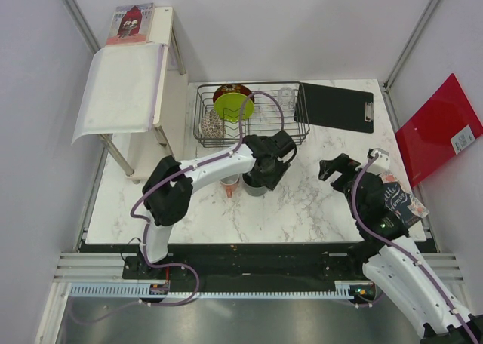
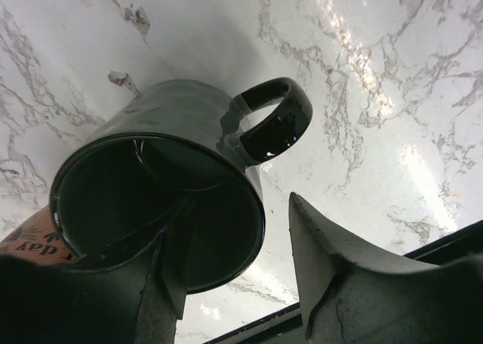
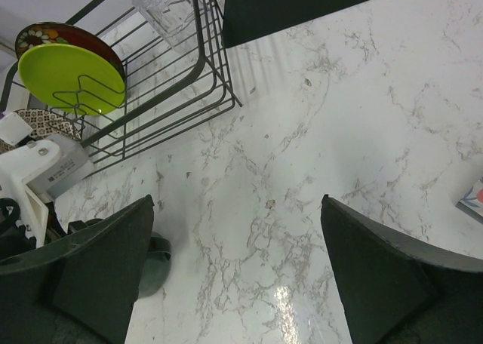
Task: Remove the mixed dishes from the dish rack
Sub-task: Place the cup at the center of the board.
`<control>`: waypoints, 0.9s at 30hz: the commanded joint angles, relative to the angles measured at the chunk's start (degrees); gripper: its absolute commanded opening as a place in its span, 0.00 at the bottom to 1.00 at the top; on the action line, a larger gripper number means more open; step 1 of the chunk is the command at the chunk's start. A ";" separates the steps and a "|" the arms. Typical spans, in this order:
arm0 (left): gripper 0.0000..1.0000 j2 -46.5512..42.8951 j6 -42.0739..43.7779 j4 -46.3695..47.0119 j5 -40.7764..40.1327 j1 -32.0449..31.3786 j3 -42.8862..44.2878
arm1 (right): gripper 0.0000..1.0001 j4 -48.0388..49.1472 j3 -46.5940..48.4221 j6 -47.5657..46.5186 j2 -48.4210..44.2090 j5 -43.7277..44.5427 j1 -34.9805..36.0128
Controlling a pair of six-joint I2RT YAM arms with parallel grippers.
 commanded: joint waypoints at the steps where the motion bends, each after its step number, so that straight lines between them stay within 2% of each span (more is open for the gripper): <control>1: 0.60 -2.76 0.98 -0.84 -2.48 -0.39 6.20 | 0.98 0.65 0.17 0.58 -0.55 -0.11 0.00; 3: 0.61 -3.55 1.07 -1.89 -3.45 -0.74 8.14 | 0.98 0.64 0.43 0.41 -0.29 -0.03 0.18; 8: 0.63 -8.38 3.09 -5.41 -9.07 -1.09 22.28 | 0.98 1.43 2.89 -0.12 3.65 0.15 0.18; 9: 0.66 -9.44 3.87 -5.50 -9.86 -1.09 24.04 | 0.98 1.61 3.42 -0.56 4.71 0.15 0.18; 10: 0.93 -10.40 4.14 -5.15 -11.08 -1.09 26.50 | 0.98 2.13 4.81 -0.82 5.94 -0.02 0.18; 11: 0.99 -12.50 4.67 -4.63 -11.62 -1.09 26.96 | 0.98 2.40 5.70 -1.00 8.91 -0.03 0.18; 12: 0.99 -13.57 4.76 -4.10 -11.80 -1.00 26.79 | 0.98 2.75 6.58 -1.17 10.59 -0.29 0.18; 15: 0.99 -18.13 2.49 -0.24 -11.89 -0.83 21.18 | 0.98 4.51 11.05 -3.02 18.50 -1.00 0.26; 17: 0.99 -20.95 -0.14 3.61 -10.22 -0.74 13.37 | 0.98 5.82 14.40 -1.36 22.80 0.85 0.18; 21: 0.99 -30.16 -6.12 11.79 -11.80 -0.39 -1.31 | 0.98 17.33 16.59 -0.91 27.73 1.03 0.18; 22: 0.99 -34.54 -6.92 14.16 -12.06 -0.39 -7.08 | 0.98 18.74 20.87 -1.87 29.75 0.68 0.18; 24: 0.99 -39.31 -7.98 20.14 -11.89 -0.30 -12.39 | 0.98 16.74 27.55 -4.60 38.35 0.76 0.18; 25: 0.99 -41.33 -7.81 21.99 -10.84 -0.30 -16.76 | 0.98 13.51 35.33 -5.13 41.78 1.03 0.18; 27: 0.99 -46.79 -6.67 25.76 -9.61 -0.30 -20.13 | 0.98 10.33 42.76 -6.79 51.97 2.95 0.18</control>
